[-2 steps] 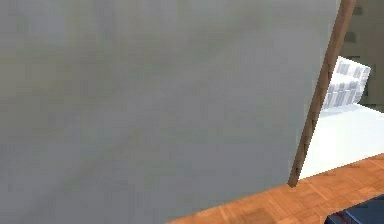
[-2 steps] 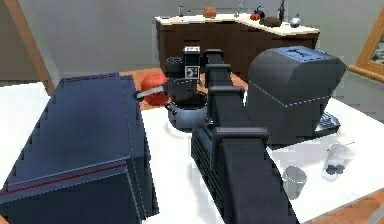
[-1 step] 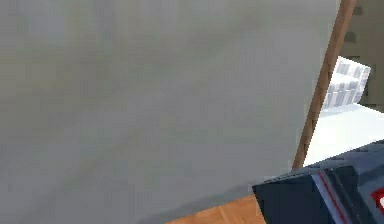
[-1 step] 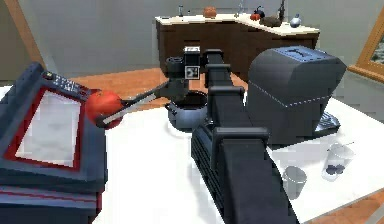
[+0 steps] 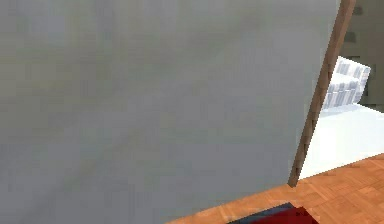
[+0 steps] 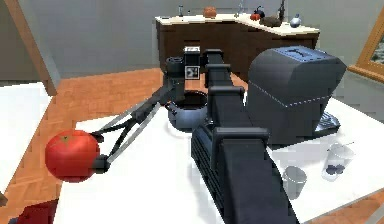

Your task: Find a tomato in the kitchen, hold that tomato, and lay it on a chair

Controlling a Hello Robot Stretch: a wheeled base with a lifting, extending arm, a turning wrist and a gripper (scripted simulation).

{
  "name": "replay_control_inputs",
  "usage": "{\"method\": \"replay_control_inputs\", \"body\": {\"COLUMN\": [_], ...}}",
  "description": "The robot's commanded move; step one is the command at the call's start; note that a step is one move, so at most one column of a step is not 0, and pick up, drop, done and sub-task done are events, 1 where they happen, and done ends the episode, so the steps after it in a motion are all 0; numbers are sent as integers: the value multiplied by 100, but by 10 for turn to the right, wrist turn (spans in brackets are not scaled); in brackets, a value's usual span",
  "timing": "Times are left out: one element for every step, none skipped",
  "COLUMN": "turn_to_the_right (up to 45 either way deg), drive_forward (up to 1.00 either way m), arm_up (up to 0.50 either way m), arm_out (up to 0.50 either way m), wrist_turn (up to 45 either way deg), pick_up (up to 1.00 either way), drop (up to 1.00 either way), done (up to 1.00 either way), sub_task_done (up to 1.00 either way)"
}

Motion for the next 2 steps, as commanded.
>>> {"method": "replay_control_inputs", "body": {"turn_to_the_right": [0,0], "drive_forward": [0,0], "arm_up": [0,0], "arm_out": [0,-32], "wrist_turn": [-90,0], "pick_up": [0,0], "drop": [0,0], "done": [0,0], "sub_task_done": [0,0]}}
